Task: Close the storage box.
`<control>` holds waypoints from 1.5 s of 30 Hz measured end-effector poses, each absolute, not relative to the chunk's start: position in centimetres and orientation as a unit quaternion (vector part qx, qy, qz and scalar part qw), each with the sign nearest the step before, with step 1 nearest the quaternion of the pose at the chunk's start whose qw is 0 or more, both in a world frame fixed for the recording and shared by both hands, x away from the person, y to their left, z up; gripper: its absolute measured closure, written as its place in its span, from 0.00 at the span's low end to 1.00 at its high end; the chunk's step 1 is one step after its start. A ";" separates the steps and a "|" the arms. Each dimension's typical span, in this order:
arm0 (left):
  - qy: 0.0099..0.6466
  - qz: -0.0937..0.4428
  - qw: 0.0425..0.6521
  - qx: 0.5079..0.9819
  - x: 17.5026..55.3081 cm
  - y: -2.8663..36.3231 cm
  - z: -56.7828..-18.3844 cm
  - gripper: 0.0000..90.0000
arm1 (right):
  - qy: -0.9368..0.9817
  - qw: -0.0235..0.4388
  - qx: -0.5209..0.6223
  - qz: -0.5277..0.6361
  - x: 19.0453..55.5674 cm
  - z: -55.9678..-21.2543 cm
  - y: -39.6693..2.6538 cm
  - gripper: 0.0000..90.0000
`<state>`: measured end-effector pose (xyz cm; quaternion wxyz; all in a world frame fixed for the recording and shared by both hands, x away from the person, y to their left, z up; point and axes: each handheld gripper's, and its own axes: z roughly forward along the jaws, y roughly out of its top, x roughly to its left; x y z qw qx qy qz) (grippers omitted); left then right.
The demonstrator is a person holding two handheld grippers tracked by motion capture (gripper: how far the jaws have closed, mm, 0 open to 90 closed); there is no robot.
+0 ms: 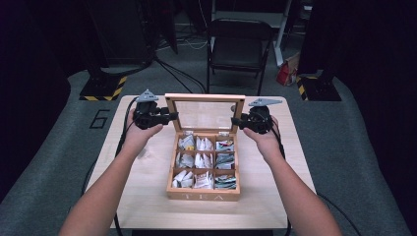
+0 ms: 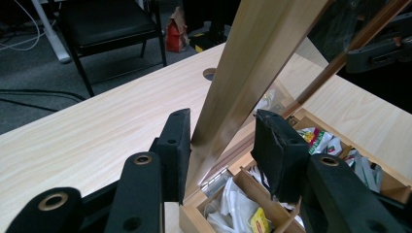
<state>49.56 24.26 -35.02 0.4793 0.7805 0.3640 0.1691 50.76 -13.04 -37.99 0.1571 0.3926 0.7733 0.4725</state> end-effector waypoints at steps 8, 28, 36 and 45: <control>0.362 0.168 0.486 0.777 48.5 24.4 -33.2 0.66 | 0.771 0.153 0.392 0.477 50.3 -38.3 -13.2 0.63; 0.350 0.174 0.475 0.788 46.4 24.4 -31.4 0.65 | 0.777 0.160 0.378 0.477 49.1 -38.2 -13.4 0.57; 0.346 0.173 0.476 0.790 45.4 24.5 -31.8 0.65 | 0.781 0.163 0.360 0.484 47.3 -37.1 -14.1 0.55; 0.340 0.170 0.474 0.794 44.2 24.6 -32.3 0.64 | 0.789 0.172 0.336 0.485 44.5 -35.9 -14.4 0.52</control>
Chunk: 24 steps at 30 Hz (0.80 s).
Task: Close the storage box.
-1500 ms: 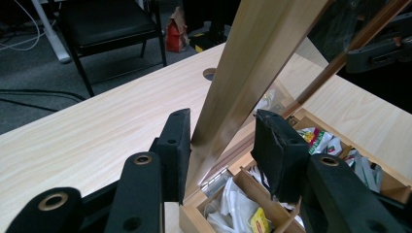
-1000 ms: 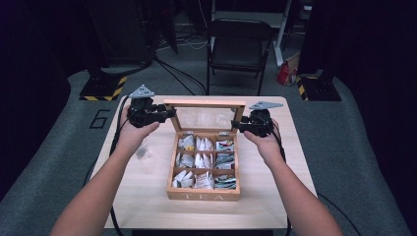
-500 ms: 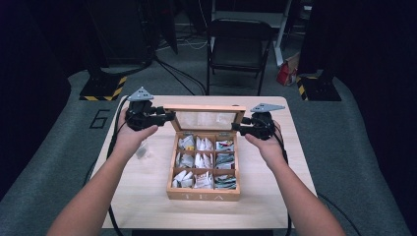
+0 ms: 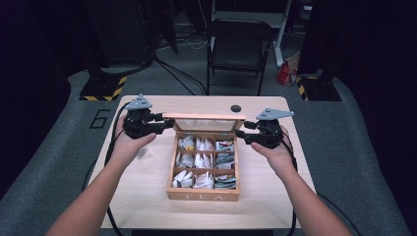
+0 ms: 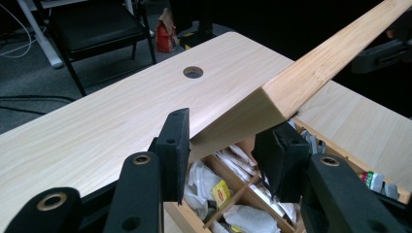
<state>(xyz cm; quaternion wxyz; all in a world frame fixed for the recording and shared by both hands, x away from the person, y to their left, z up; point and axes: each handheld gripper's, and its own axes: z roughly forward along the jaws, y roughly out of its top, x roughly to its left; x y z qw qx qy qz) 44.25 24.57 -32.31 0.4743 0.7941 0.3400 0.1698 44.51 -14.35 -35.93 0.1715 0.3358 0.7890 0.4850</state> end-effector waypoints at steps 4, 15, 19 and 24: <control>0.338 0.172 0.474 0.795 43.7 24.6 -32.6 0.63 | 0.790 0.174 0.326 0.489 43.3 -35.5 -14.4 0.52; 0.331 0.168 0.474 0.798 42.2 24.8 -33.5 0.62 | 0.791 0.171 0.313 0.497 41.0 -35.1 -14.5 0.54; 0.332 0.166 0.476 0.797 41.7 24.9 -33.9 0.62 | 0.788 0.182 0.309 0.500 40.1 -35.0 -14.6 0.56; 0.330 0.165 0.476 0.799 41.2 24.9 -34.4 0.61 | 0.787 0.179 0.308 0.503 39.6 -34.7 -14.5 0.56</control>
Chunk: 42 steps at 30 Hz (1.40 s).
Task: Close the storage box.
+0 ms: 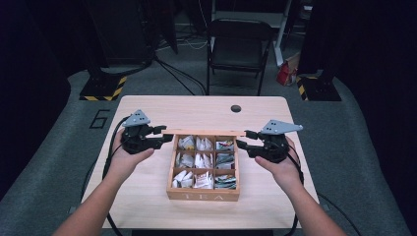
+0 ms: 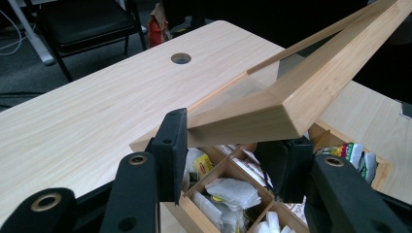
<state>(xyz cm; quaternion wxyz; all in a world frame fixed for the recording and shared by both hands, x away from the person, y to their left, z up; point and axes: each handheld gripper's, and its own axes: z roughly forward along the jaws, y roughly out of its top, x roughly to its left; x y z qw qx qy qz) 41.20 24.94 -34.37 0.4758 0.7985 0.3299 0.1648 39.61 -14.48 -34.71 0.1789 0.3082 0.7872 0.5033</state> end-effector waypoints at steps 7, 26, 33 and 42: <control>0.325 0.162 0.471 0.804 40.5 25.0 -34.9 0.61 | 0.787 0.174 0.306 0.506 39.1 -34.9 -14.3 0.57; 0.321 0.172 0.464 0.808 38.9 25.0 -36.4 0.60 | 0.787 0.170 0.305 0.509 37.5 -35.9 -14.5 0.57; 0.320 0.170 0.458 0.811 38.4 25.0 -37.0 0.59 | 0.792 0.176 0.299 0.502 37.0 -36.4 -14.3 0.57; 0.317 0.164 0.463 0.811 37.2 25.1 -37.4 0.55 | 0.792 0.177 0.299 0.502 36.3 -37.3 -14.4 0.57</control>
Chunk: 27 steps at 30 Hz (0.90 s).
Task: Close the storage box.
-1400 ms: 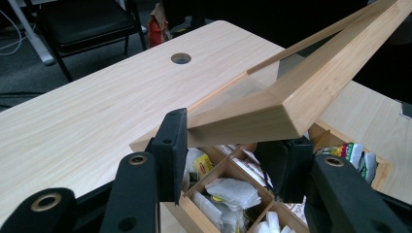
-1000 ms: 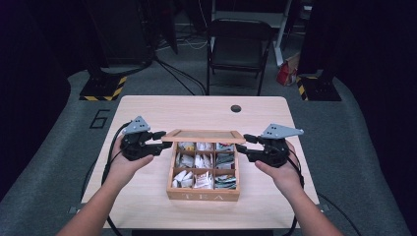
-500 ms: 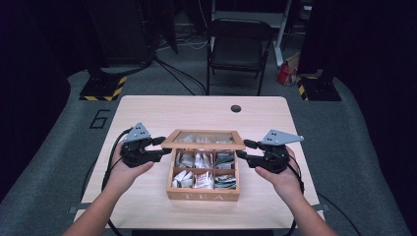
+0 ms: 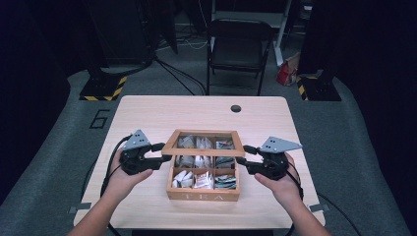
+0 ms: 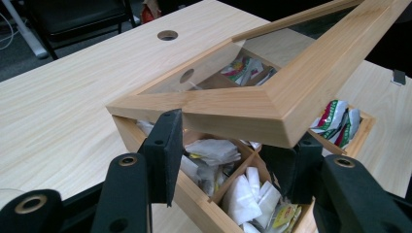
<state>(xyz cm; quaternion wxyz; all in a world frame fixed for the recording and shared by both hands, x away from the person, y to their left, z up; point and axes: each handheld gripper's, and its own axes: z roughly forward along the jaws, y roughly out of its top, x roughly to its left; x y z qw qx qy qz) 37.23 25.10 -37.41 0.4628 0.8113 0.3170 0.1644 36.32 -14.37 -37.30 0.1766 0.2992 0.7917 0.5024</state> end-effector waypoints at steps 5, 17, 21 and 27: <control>0.316 0.165 0.462 0.812 36.5 25.1 -37.9 0.54 | 0.792 0.176 0.301 0.501 35.7 -38.0 -14.3 0.56; 0.315 0.153 0.458 0.817 35.3 25.2 -39.9 0.53 | 0.794 0.187 0.299 0.495 34.3 -40.2 -14.3 0.56; 0.312 0.155 0.458 0.818 34.9 25.2 -40.7 0.53 | 0.793 0.178 0.304 0.497 34.0 -41.0 -14.4 0.56; 0.312 0.150 0.457 0.819 34.5 25.3 -41.7 0.53 | 0.797 0.178 0.301 0.492 33.5 -42.1 -14.4 0.56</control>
